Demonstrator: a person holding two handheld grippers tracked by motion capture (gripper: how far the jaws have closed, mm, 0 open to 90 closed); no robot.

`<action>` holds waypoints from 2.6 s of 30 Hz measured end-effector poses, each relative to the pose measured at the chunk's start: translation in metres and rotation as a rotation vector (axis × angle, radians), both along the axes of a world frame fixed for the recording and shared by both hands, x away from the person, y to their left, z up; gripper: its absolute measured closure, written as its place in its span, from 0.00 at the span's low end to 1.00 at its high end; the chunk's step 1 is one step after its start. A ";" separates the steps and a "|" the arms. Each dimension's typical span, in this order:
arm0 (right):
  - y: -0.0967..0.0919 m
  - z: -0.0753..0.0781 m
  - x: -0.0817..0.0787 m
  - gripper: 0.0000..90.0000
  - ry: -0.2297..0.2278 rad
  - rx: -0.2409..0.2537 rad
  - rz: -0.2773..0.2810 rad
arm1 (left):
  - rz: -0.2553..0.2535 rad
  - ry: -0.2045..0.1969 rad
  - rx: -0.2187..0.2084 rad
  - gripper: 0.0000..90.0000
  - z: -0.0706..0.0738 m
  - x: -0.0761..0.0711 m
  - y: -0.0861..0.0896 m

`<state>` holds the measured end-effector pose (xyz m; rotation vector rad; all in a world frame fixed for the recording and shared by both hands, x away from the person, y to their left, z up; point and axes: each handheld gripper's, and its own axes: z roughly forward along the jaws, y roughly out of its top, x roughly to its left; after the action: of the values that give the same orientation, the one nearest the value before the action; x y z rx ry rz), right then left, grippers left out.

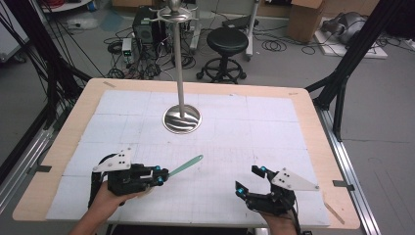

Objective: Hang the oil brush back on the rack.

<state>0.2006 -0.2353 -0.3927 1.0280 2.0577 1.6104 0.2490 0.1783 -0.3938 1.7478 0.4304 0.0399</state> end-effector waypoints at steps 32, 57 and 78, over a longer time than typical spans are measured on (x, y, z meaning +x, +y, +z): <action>0.085 0.031 0.021 0.58 -0.091 0.096 0.456 | -0.111 -0.052 -0.151 0.91 0.005 -0.020 -0.011; 0.104 0.044 0.025 0.85 -0.057 0.158 0.570 | -0.157 -0.048 -0.131 0.90 0.003 -0.021 -0.015; 0.106 0.055 0.026 0.90 -0.024 0.121 0.580 | -0.133 -0.013 -0.087 0.59 0.003 -0.021 -0.015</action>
<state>0.2263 -0.1288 -0.3374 0.4504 2.4085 2.0169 0.2275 0.1630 -0.3906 1.6861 0.3014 -0.0609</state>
